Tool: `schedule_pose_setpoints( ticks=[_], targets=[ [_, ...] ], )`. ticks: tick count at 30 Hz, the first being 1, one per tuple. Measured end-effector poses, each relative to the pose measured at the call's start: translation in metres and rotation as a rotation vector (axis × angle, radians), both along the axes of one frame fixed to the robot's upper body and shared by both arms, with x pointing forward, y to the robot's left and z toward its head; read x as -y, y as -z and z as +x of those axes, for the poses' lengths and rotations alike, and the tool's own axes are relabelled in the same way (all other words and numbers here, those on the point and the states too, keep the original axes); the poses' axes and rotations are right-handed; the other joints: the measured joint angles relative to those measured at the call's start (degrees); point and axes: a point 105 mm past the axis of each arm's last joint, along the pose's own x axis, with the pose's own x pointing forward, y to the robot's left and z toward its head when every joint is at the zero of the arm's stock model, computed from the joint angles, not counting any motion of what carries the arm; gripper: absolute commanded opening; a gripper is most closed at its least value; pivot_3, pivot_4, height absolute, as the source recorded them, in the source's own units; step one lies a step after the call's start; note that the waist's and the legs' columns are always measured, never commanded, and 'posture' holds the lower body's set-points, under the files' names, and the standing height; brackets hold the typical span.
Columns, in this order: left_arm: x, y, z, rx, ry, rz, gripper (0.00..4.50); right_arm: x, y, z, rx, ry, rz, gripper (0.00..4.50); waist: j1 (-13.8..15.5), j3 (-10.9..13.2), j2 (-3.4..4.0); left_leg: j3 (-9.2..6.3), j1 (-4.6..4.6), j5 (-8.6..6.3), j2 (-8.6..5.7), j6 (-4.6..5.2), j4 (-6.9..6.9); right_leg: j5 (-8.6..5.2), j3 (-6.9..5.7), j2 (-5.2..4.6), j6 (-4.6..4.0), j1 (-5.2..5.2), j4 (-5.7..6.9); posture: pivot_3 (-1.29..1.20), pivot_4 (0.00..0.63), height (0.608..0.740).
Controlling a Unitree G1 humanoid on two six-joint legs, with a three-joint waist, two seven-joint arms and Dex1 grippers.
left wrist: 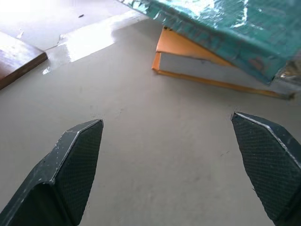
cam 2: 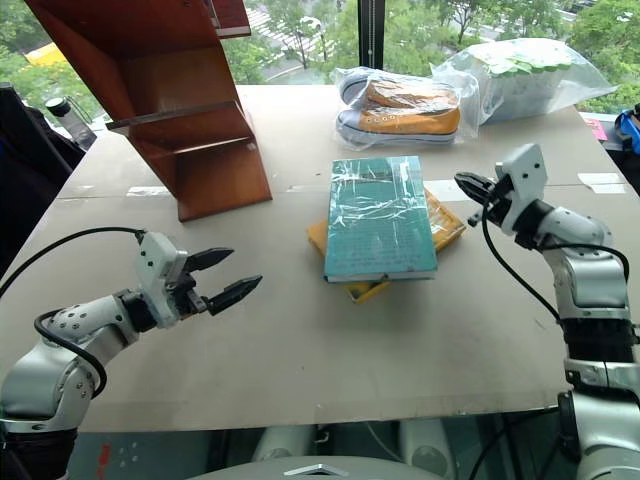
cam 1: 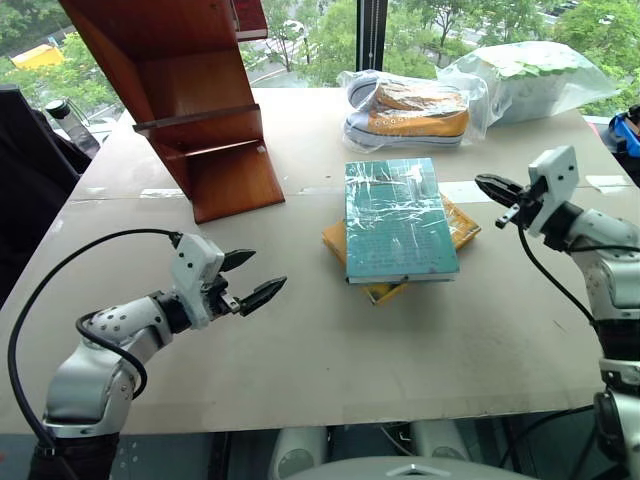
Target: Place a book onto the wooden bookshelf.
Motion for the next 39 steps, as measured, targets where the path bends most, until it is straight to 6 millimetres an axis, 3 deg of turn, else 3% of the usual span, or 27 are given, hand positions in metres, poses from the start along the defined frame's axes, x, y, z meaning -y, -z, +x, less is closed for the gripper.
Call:
schedule_pose_setpoints(
  ticks=[5,11,18,26,33,39],
  targets=[
    [0.004,-0.023,-0.007,-0.014,0.070,0.009,4.50,-0.003,0.002,0.040,-0.061,0.113,-0.096,0.10,-0.12,0.24,-0.18,0.01,-0.02,0.01,-0.01,0.00,0.00,0.02,0.00,0.01,-0.03,-0.01,0.01,0.00,0.150,0.693],
    [0.008,-0.046,-0.015,-0.003,0.114,0.012,4.50,0.010,0.012,0.069,-0.127,0.211,-0.102,0.10,-0.14,0.50,-0.28,0.06,-0.14,0.01,-0.07,0.00,-0.02,0.03,0.01,-0.01,-0.02,-0.04,-0.05,0.00,0.150,0.693],
    [0.011,-0.050,-0.015,0.007,0.112,0.007,4.50,0.013,0.023,0.067,-0.225,0.126,-0.040,0.10,-0.19,0.53,-0.28,0.11,-0.17,0.01,-0.07,-0.01,-0.02,0.16,-0.03,0.01,0.20,-0.05,-0.01,0.00,0.150,0.693],
    [0.018,-0.050,-0.010,0.016,0.136,0.009,4.50,0.037,0.031,0.068,-0.274,0.270,-0.048,0.10,-0.18,0.55,-0.28,0.16,-0.14,0.03,-0.10,-0.03,0.01,0.05,-0.01,0.01,-0.01,-0.07,0.09,0.00,0.150,0.693],
    [0.019,-0.046,-0.006,0.015,0.141,-0.003,4.50,0.025,0.013,0.074,-0.156,0.314,-0.051,0.10,-0.37,0.56,-0.26,0.18,-0.16,0.03,-0.09,-0.03,-0.01,0.17,0.00,0.02,0.21,-0.13,0.14,0.00,0.150,0.693],
    [0.016,-0.046,-0.003,0.032,0.117,0.012,4.50,0.018,0.040,0.077,-0.209,0.290,-0.089,0.10,-0.25,0.56,-0.26,0.23,-0.16,0.04,-0.12,-0.04,0.01,0.18,0.02,0.01,0.21,-0.11,0.13,0.00,0.150,0.693]
  ],
)
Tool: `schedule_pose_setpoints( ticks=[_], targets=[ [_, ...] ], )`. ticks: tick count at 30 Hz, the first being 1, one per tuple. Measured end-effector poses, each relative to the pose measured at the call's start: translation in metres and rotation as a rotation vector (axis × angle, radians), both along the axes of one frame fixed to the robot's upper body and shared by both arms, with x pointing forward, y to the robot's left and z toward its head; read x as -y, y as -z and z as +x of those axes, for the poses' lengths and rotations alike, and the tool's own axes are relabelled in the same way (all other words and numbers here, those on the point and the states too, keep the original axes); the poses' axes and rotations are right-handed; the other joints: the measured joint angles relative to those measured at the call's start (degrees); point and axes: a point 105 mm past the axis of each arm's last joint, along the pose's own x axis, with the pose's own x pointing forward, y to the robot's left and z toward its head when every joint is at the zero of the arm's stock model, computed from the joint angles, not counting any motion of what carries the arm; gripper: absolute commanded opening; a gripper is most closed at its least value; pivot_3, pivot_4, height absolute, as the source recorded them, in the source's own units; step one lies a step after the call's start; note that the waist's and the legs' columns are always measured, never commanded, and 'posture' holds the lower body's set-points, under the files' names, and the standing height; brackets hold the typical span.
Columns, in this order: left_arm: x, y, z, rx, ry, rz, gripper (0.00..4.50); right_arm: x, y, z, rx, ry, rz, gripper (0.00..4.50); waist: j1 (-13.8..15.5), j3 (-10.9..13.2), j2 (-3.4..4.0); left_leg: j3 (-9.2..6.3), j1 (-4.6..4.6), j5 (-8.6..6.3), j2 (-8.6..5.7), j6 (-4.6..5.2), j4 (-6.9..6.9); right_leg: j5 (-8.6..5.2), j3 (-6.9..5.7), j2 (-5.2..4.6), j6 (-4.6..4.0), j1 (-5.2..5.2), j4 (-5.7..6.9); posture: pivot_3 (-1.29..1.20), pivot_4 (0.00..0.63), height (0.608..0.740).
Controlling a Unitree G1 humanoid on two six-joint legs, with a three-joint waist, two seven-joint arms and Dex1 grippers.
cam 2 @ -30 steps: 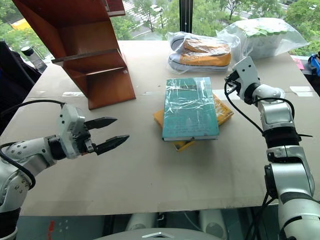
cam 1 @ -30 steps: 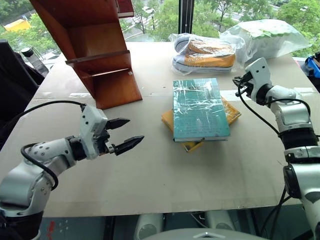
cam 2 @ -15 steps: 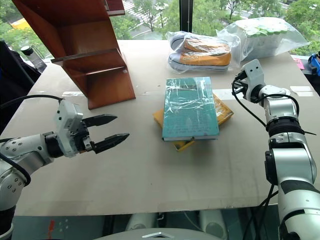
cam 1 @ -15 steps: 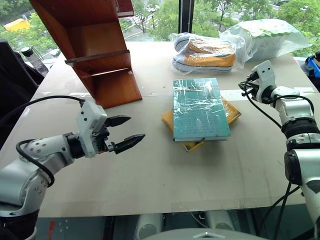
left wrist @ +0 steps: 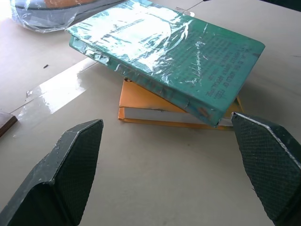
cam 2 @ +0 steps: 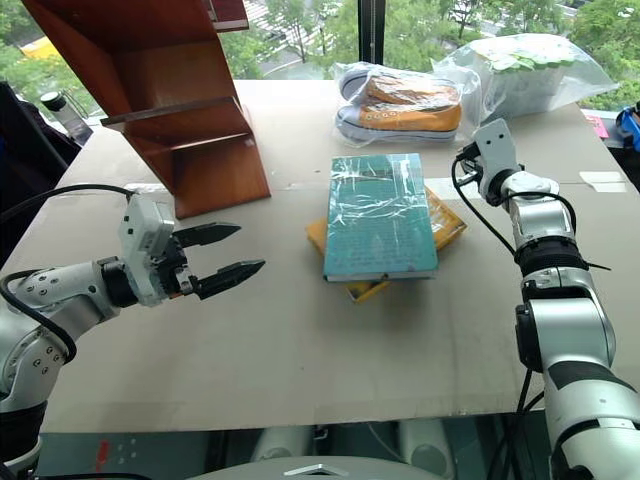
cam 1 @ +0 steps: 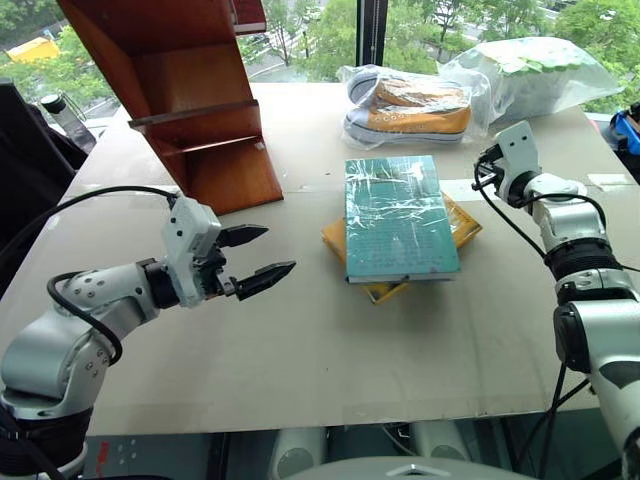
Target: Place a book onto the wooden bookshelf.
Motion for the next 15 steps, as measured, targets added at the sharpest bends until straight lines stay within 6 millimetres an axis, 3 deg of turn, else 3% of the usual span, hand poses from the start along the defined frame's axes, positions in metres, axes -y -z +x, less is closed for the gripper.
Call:
schedule_pose_setpoints(
  ticks=[3,15],
  targets=[
    [-0.002,0.003,0.000,0.002,-0.015,0.006,4.50,-0.012,0.012,-0.001,-0.042,-0.073,0.040,0.10,-0.15,0.01,0.01,0.01,0.00,0.00,0.01,0.00,-0.01,0.00,0.02,0.00,0.00,-0.01,0.01,0.00,0.150,0.693],
    [-0.007,0.017,-0.005,-0.028,-0.058,0.014,4.50,-0.055,0.017,-0.011,-0.041,-0.347,0.128,0.10,-0.25,0.01,0.02,0.01,0.01,0.01,0.03,-0.02,-0.01,0.01,0.01,0.00,0.00,0.00,0.03,0.00,0.150,0.693]
  ],
)
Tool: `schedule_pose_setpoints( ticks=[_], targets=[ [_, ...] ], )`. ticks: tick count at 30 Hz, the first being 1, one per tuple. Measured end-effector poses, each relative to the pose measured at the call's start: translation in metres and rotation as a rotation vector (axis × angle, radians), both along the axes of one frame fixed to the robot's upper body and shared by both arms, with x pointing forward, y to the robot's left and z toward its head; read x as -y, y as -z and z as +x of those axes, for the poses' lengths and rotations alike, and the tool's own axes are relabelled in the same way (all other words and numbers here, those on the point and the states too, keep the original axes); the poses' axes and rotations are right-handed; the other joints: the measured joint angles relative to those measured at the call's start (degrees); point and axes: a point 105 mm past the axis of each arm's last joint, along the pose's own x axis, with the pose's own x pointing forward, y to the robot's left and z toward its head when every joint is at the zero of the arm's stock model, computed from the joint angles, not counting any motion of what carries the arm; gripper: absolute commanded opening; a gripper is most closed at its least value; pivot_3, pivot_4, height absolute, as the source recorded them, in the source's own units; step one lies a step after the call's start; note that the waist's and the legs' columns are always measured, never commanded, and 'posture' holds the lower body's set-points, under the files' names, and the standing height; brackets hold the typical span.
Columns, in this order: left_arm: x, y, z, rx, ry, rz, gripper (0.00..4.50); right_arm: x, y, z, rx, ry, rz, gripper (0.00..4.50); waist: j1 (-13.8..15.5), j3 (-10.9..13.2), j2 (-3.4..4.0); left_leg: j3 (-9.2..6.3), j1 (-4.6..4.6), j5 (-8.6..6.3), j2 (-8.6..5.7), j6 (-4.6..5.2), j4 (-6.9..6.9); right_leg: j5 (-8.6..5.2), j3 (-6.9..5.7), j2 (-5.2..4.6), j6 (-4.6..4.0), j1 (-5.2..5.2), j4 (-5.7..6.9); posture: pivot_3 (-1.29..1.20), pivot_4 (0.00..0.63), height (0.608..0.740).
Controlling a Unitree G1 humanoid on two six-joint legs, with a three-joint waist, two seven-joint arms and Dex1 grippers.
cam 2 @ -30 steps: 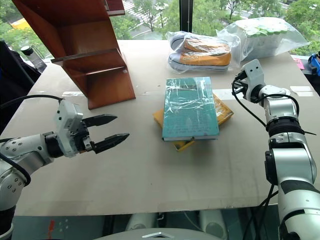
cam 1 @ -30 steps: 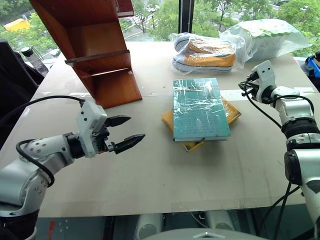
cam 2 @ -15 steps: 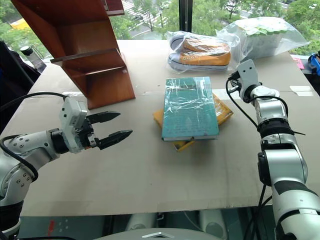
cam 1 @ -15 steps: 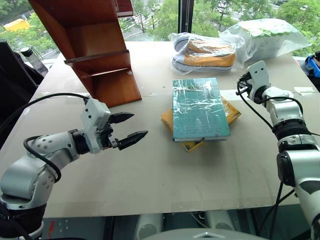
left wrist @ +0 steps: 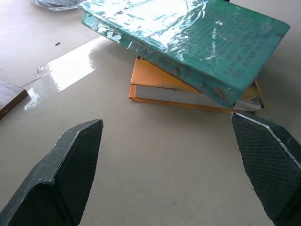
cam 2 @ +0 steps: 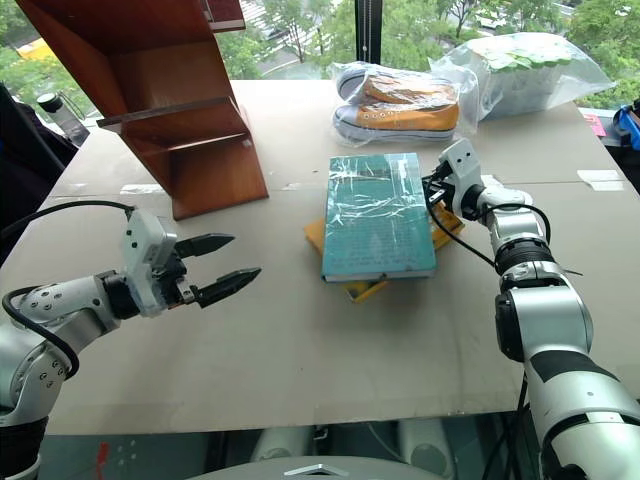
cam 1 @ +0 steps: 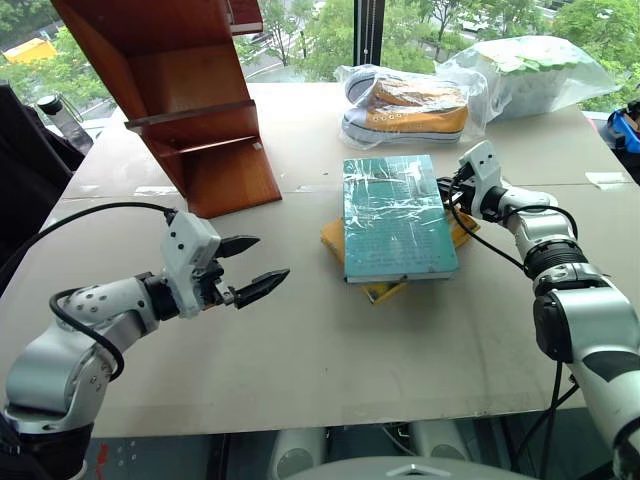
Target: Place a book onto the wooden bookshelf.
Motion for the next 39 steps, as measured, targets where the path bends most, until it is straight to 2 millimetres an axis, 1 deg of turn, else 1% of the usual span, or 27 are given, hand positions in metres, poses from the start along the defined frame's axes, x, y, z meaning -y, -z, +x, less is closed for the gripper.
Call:
schedule_pose_setpoints(
  ticks=[3,6,12,20,28,32,39],
  targets=[
    [-0.003,0.001,-0.003,-0.003,-0.012,0.003,4.50,-0.009,-0.001,-0.004,0.000,-0.064,0.038,0.10,0.02,0.00,0.00,-0.01,0.01,0.01,0.01,-0.01,0.00,0.00,-0.01,0.00,0.00,0.00,0.01,0.00,0.150,0.693],
    [-0.005,-0.001,-0.008,-0.007,-0.007,-0.009,4.50,-0.010,-0.001,-0.006,-0.001,-0.087,0.042,0.10,0.01,0.00,0.01,-0.01,0.01,0.04,0.01,-0.06,0.00,0.00,-0.01,0.00,-0.01,0.00,0.02,0.00,0.150,0.693],
    [0.004,-0.012,-0.020,-0.008,0.098,-0.069,4.50,-0.018,-0.002,-0.009,-0.003,-0.135,0.069,0.10,0.00,0.00,0.01,-0.04,0.03,0.10,0.01,-0.17,0.00,0.01,-0.02,0.00,-0.01,0.00,0.07,0.00,0.150,0.693],
    [0.013,-0.023,-0.033,0.005,0.224,-0.117,4.50,-0.018,-0.002,-0.009,-0.002,-0.141,0.073,0.10,0.00,0.00,0.01,-0.05,0.03,0.11,0.01,-0.19,0.00,0.01,-0.03,0.01,-0.01,0.00,0.07,0.00,0.150,0.693],
    [0.012,-0.024,-0.038,-0.004,0.251,-0.116,4.50,-0.024,-0.004,-0.017,-0.013,-0.225,0.091,0.10,-0.01,0.00,0.01,-0.05,0.04,0.11,0.01,-0.19,0.00,0.01,-0.03,0.02,-0.01,0.00,0.07,0.00,0.150,0.693],
    [0.011,-0.019,-0.041,-0.026,0.257,-0.112,4.50,-0.028,-0.001,-0.022,-0.032,-0.268,0.101,0.10,-0.01,0.00,0.01,-0.05,0.04,0.11,0.01,-0.19,0.00,0.00,-0.03,0.02,-0.01,0.01,0.07,0.00,0.150,0.693],
    [0.009,-0.019,-0.041,-0.029,0.255,-0.108,4.50,-0.039,0.007,-0.036,-0.102,-0.380,0.115,0.10,0.02,0.01,0.01,-0.07,0.05,0.11,0.02,-0.19,0.00,0.00,-0.04,0.02,-0.01,0.01,0.08,0.00,0.150,0.693]
  ],
)
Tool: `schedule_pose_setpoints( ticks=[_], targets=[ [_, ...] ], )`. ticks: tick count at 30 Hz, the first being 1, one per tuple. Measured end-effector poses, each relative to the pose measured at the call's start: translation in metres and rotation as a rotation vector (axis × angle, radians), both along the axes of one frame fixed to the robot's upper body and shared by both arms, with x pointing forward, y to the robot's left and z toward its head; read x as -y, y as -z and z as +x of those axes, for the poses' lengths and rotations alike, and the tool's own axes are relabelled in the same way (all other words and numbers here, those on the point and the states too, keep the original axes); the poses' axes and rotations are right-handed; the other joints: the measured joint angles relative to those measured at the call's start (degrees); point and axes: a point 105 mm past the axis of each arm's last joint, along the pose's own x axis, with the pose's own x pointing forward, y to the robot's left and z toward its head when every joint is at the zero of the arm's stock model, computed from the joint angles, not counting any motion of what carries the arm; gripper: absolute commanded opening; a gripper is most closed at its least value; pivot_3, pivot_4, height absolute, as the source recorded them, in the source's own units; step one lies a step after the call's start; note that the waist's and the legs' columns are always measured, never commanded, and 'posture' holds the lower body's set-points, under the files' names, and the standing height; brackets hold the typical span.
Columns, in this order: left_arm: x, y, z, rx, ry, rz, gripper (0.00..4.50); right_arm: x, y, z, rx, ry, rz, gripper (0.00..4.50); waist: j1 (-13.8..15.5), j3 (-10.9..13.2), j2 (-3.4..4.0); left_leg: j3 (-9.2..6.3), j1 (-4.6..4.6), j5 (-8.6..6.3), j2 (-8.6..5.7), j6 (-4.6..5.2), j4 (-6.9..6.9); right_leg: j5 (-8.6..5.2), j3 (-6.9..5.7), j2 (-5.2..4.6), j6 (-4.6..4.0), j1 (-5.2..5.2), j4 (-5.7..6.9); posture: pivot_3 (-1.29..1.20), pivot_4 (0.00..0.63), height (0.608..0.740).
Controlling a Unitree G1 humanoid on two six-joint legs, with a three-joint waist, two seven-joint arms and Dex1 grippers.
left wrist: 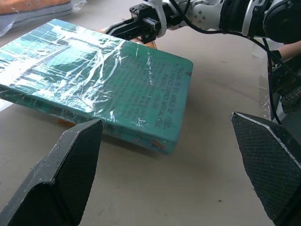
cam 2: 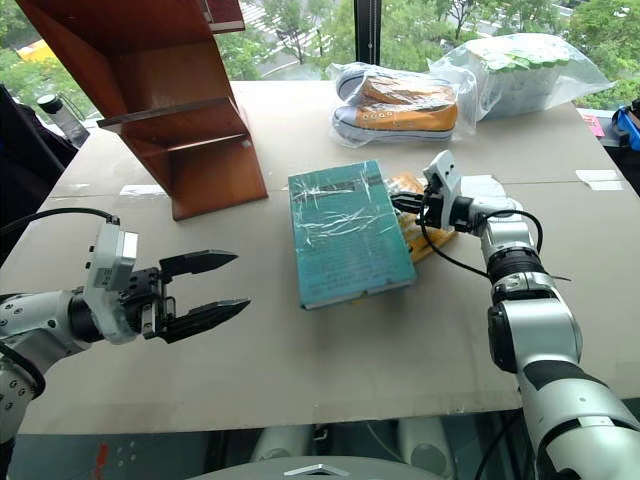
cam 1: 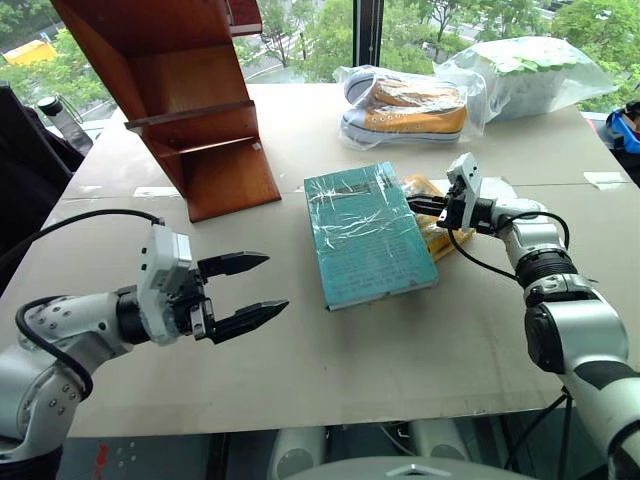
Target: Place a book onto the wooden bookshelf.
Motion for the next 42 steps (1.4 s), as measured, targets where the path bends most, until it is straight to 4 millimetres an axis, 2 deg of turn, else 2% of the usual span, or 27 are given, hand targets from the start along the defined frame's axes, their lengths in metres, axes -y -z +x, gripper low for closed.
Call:
schedule_pose_setpoints(
  ticks=[5,9,11,13,15,18,19,20,22,23,25,27,28,29,34,38,42],
  targets=[
    [-0.001,0.001,0.000,-0.004,0.001,0.003,4.50,-0.002,0.000,-0.005,-0.017,-0.031,-0.023,0.10,0.04,0.00,0.01,0.00,0.01,0.00,0.00,0.00,0.00,0.00,0.00,0.00,0.00,0.00,0.00,0.00,0.150,0.693],
    [-0.003,0.005,-0.001,-0.023,-0.018,0.008,4.50,0.009,0.002,-0.006,-0.018,-0.004,-0.041,0.10,0.16,0.00,0.00,0.01,0.00,0.00,0.00,0.00,0.00,0.00,0.00,0.00,0.00,0.00,-0.01,0.00,0.150,0.693],
    [-0.006,0.010,0.003,-0.047,-0.075,0.010,4.50,0.013,-0.002,-0.006,0.002,0.013,-0.049,0.10,0.17,0.01,0.01,-0.01,0.01,0.00,0.00,0.00,0.00,0.00,0.01,-0.01,0.00,0.00,0.01,0.00,0.150,0.693],
    [-0.008,0.024,0.009,-0.097,-0.158,0.049,4.50,0.022,-0.012,-0.009,0.038,0.028,-0.052,0.10,0.35,0.01,0.02,-0.04,0.01,0.00,-0.01,0.00,0.00,0.00,0.01,-0.01,0.01,0.01,0.02,0.00,0.150,0.693],
    [-0.004,0.034,0.010,-0.139,-0.193,0.038,4.50,0.033,-0.024,-0.020,0.080,0.022,-0.074,0.10,0.65,0.01,0.02,-0.08,-0.03,0.00,-0.02,0.00,0.00,-0.01,-0.01,-0.03,0.01,0.01,-0.01,0.00,0.150,0.693],
    [0.007,0.040,0.011,-0.197,-0.210,-0.029,4.50,0.047,-0.036,-0.046,0.099,-0.020,-0.105,0.10,0.89,0.00,0.00,-0.17,-0.04,0.00,-0.01,0.00,-0.01,-0.01,-0.03,-0.04,0.02,0.03,-0.07,0.00,0.150,0.693],
    [0.012,0.042,0.015,-0.208,-0.225,-0.061,4.50,0.055,-0.036,-0.064,0.090,-0.045,-0.134,0.10,1.32,-0.01,0.07,-0.21,-0.03,0.00,-0.02,0.00,-0.01,-0.02,-0.04,-0.06,0.02,0.05,-0.06,0.00,0.150,0.693],
    [0.016,0.048,0.017,-0.236,-0.253,-0.085,4.50,0.061,-0.033,-0.081,0.067,-0.079,-0.169,0.63,1.66,-0.01,0.11,-0.20,0.09,-0.01,-0.06,0.01,-0.01,-0.03,-0.05,-0.06,0.04,0.17,-0.06,0.00,0.150,0.693],
    [0.024,0.065,0.021,-0.302,-0.282,-0.082,4.50,0.072,-0.034,-0.104,0.030,-0.080,-0.174,1.20,1.81,0.02,0.06,-0.15,0.10,-0.01,-0.06,0.01,0.00,-0.03,-0.10,-0.04,0.04,0.21,-0.07,0.00,0.150,0.693],
    [0.027,0.068,0.023,-0.320,-0.293,-0.095,4.50,0.075,-0.036,-0.113,0.020,-0.071,-0.150,1.89,1.88,0.02,0.03,-0.15,0.16,-0.01,-0.05,0.01,0.02,-0.16,-0.10,-0.03,-0.13,0.24,-0.06,0.00,0.150,0.693],
    [0.029,0.069,0.031,-0.340,-0.320,-0.139,4.50,0.083,-0.041,-0.130,0.009,-0.045,-0.104,2.55,1.90,0.02,0.02,-0.21,0.24,0.00,-0.03,0.01,0.07,-0.29,-0.15,-0.01,-0.01,0.31,-0.02,0.00,0.150,0.693],
    [0.038,0.065,0.039,-0.375,-0.312,-0.224,4.50,0.093,-0.040,-0.153,-0.017,-0.005,-0.074,3.55,2.06,-0.01,0.01,-0.27,0.33,0.00,-0.02,0.01,0.09,-0.30,-0.21,-0.02,0.00,0.46,-0.04,0.00,0.150,0.693],
    [0.039,0.065,0.039,-0.395,-0.310,-0.246,4.50,0.094,-0.040,-0.160,-0.026,0.000,-0.065,3.88,2.03,-0.03,-0.03,-0.28,0.34,0.00,-0.02,0.01,0.12,-0.31,-0.22,-0.01,0.00,0.48,-0.04,0.00,0.150,0.693],
    [0.043,0.067,0.039,-0.437,-0.295,-0.277,4.50,0.096,-0.039,-0.170,-0.032,0.013,-0.057,4.46,1.91,-0.03,-0.02,-0.27,0.34,0.00,-0.02,0.01,0.12,-0.31,-0.17,-0.03,0.01,0.47,-0.05,0.00,0.150,0.693],
    [0.051,0.078,0.048,-0.637,-0.290,-0.392,4.50,0.097,-0.037,-0.202,-0.051,0.030,-0.069,4.46,1.86,-0.08,-0.08,-0.33,0.34,0.00,-0.03,0.01,0.13,-0.31,-0.17,-0.01,0.02,0.48,-0.05,0.00,0.150,0.693],
    [0.053,0.081,0.059,-0.763,-0.278,-0.429,4.50,0.090,-0.043,-0.211,-0.009,0.040,-0.027,4.46,1.96,-0.19,-0.17,-0.36,0.48,0.00,-0.06,0.02,0.17,-0.31,-0.24,-0.02,0.02,0.66,-0.05,0.00,0.150,0.693],
    [0.070,0.080,0.074,-0.885,-0.225,-0.532,4.50,0.086,-0.040,-0.218,0.027,0.044,-0.012,4.46,2.52,-0.28,-0.26,-0.44,0.41,0.00,-0.18,0.02,0.23,-0.31,-0.28,-0.08,0.02,0.70,-0.09,0.00,0.150,0.693]
  ],
)
